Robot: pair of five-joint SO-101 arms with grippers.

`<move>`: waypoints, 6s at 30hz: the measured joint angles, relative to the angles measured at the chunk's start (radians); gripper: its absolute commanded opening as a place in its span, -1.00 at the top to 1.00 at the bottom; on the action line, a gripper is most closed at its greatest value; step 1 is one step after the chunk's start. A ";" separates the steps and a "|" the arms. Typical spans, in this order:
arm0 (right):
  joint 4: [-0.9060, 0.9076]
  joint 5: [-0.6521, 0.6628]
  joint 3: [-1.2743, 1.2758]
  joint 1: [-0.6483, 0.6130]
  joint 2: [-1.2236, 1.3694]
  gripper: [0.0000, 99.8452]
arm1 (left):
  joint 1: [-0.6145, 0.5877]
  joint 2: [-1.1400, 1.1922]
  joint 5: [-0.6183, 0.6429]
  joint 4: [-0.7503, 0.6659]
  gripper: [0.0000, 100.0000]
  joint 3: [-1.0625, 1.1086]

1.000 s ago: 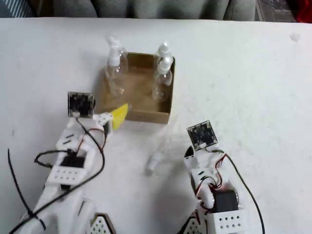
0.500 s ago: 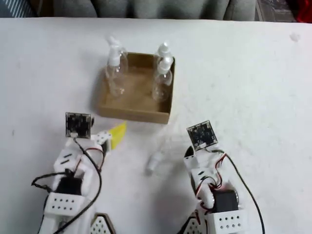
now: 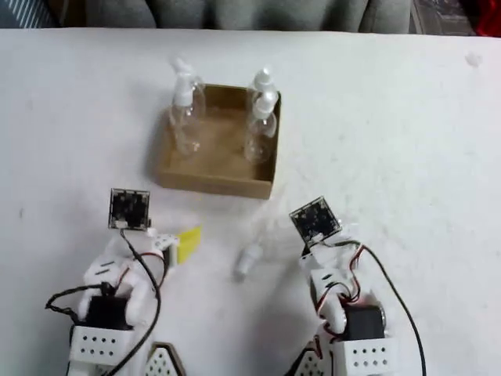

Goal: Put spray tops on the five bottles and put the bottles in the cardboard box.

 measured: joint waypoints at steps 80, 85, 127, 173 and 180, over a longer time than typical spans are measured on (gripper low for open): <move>-0.060 -0.830 -0.681 0.222 0.962 0.70 | 0.000 -0.006 -0.362 0.066 0.96 0.000; -0.149 -0.921 -0.694 0.178 1.031 0.68 | 0.000 -0.006 -0.362 0.066 0.96 0.000; 0.316 -1.255 -1.346 0.057 1.754 0.22 | 0.000 -0.006 -0.364 0.066 0.96 0.000; 0.388 -1.148 -1.312 0.025 1.973 0.96 | 0.000 -0.006 -0.364 0.066 0.96 0.000; 0.480 -1.148 -1.396 -0.026 1.970 0.97 | 0.000 -0.006 -0.364 0.066 0.96 0.000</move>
